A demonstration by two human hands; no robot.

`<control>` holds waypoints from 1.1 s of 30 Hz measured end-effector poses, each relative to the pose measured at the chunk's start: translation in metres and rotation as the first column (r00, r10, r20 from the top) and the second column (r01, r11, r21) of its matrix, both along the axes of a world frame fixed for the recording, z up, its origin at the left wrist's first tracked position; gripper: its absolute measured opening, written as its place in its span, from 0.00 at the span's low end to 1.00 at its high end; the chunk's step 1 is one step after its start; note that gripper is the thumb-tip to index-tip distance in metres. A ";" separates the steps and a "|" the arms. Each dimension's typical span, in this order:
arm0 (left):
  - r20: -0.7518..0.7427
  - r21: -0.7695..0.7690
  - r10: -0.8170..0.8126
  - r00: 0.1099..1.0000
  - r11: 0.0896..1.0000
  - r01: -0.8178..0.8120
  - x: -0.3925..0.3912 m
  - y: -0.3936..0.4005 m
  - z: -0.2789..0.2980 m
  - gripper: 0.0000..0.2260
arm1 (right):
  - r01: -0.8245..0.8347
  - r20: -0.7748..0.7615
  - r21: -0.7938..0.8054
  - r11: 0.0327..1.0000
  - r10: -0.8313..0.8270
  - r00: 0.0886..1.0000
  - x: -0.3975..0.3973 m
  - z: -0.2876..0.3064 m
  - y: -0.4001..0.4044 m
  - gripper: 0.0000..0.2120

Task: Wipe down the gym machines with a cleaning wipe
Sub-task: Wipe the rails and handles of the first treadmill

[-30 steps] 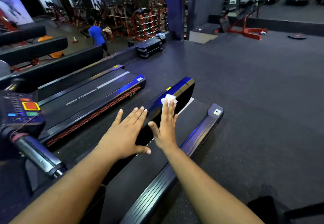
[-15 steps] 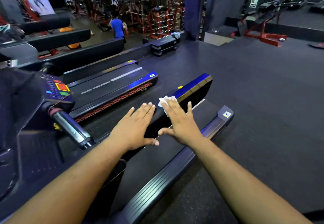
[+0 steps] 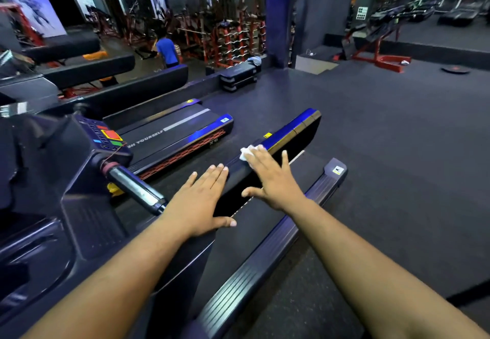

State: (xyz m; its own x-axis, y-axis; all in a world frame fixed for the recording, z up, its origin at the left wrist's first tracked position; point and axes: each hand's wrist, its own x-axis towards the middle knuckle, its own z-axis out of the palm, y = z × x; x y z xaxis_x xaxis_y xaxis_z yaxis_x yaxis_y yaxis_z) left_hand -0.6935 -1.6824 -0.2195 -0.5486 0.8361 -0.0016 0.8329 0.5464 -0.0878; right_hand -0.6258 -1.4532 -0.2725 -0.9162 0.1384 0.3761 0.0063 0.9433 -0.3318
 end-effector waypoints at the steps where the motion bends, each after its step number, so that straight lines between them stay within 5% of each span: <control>1: -0.002 -0.003 0.000 1.000 1.000 0.000 0.001 -0.003 0.000 0.56 | 0.068 -0.011 -0.036 0.997 -0.068 0.998 -0.003 0.000 0.005 0.49; 4: -0.017 0.004 -0.004 1.000 1.000 0.004 0.003 -0.010 -0.001 0.56 | 0.209 -0.015 -0.114 0.971 -0.212 0.977 -0.008 0.000 -0.007 0.47; 9: -0.016 0.025 -0.024 1.000 0.999 0.024 0.005 -0.021 -0.002 0.55 | -0.016 -0.031 -0.027 1.000 0.015 0.999 0.007 -0.004 -0.058 0.51; 12: -0.006 0.038 -0.030 1.000 0.999 0.030 0.005 -0.021 -0.001 0.56 | 0.012 -0.042 0.016 1.000 -0.011 0.999 0.007 -0.003 -0.045 0.50; 17: 0.020 0.033 -0.032 0.999 0.999 0.031 0.003 -0.021 -0.002 0.56 | 0.212 -0.042 -0.183 0.960 -0.223 0.974 0.002 -0.009 -0.042 0.48; 22: 0.027 0.037 -0.037 0.999 0.999 0.036 0.003 -0.020 -0.002 0.57 | 0.013 -0.108 -0.257 0.966 -0.043 0.993 0.013 -0.028 -0.093 0.57; 25: 0.024 0.019 -0.046 0.999 0.999 0.046 0.003 -0.019 -0.001 0.57 | 0.038 -0.148 -0.302 0.953 -0.086 0.985 0.009 -0.038 -0.093 0.58; 29: -0.006 0.002 -0.052 0.999 0.999 0.052 0.005 -0.020 0.001 0.57 | 0.198 -0.089 -0.596 0.778 -0.309 0.947 -0.003 -0.043 -0.084 0.58; 33: -0.010 0.002 -0.058 0.998 0.998 0.058 0.005 -0.020 0.001 0.57 | 0.126 -0.126 -0.680 0.722 -0.284 0.951 -0.004 -0.051 -0.114 0.61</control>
